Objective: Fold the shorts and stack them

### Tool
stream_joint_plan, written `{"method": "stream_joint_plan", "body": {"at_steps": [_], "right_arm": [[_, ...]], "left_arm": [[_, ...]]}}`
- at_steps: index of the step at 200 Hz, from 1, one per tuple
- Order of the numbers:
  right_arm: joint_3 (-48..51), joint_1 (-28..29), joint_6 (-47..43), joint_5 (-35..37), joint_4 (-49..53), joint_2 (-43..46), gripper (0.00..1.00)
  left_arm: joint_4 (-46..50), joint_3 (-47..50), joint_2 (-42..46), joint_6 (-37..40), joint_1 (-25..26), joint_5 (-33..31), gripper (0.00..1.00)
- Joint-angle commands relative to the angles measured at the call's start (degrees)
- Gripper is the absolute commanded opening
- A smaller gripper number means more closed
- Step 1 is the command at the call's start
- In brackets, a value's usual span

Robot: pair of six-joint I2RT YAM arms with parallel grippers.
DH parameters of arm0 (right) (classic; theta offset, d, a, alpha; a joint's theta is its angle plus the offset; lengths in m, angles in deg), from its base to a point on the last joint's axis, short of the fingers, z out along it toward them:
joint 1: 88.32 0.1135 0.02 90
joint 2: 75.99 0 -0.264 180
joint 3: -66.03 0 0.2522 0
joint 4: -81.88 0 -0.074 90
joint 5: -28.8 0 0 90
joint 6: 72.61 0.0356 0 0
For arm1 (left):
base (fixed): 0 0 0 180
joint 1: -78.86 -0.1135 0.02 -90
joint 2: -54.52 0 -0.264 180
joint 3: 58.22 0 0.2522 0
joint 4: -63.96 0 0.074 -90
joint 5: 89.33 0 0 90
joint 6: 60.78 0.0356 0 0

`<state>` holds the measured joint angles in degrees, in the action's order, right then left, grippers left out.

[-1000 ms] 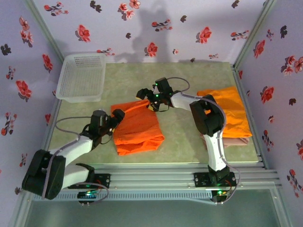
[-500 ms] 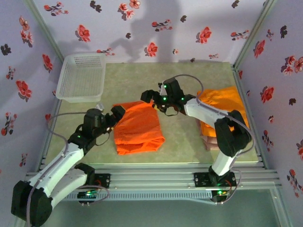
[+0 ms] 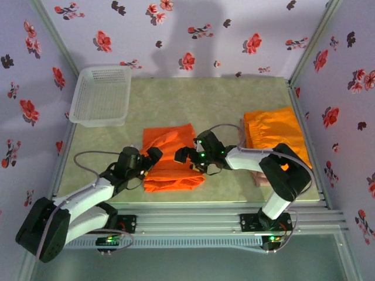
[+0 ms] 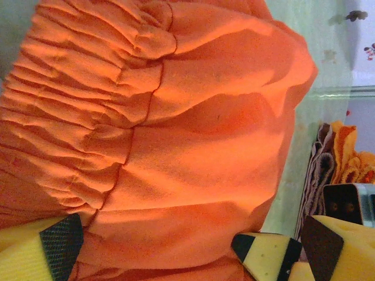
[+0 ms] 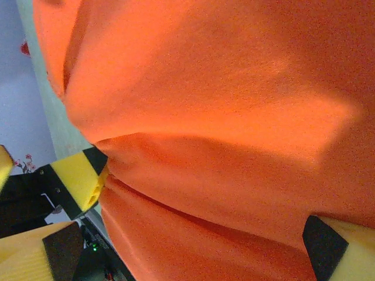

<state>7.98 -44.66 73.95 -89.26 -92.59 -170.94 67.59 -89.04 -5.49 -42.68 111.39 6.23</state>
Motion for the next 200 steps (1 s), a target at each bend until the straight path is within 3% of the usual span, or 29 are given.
{"method": "stream_joint_plan", "body": {"at_steps": [1, 81, 136, 200], "right_arm": [[0.24, 0.11, -0.26, 2.17, 0.58, -0.05, 0.99], [-18.66, -0.93, -25.82, 15.93, 35.62, 5.92, 0.99], [-27.43, -6.79, -33.59, 12.09, 42.3, -5.1, 0.99], [-28.24, -7.98, -33.35, 6.45, 39.97, -12.83, 0.85]], "left_arm": [[3.5, 2.9, -2.28, 0.39, 0.25, -2.79, 0.99], [15.12, -11.71, 4.4, 7.03, 0.26, -2.49, 0.99], [7.01, -6.85, -3.86, 5.12, 0.22, -1.89, 0.99], [2.57, -2.05, -8.1, 4.22, 0.16, -1.84, 0.99]]}}
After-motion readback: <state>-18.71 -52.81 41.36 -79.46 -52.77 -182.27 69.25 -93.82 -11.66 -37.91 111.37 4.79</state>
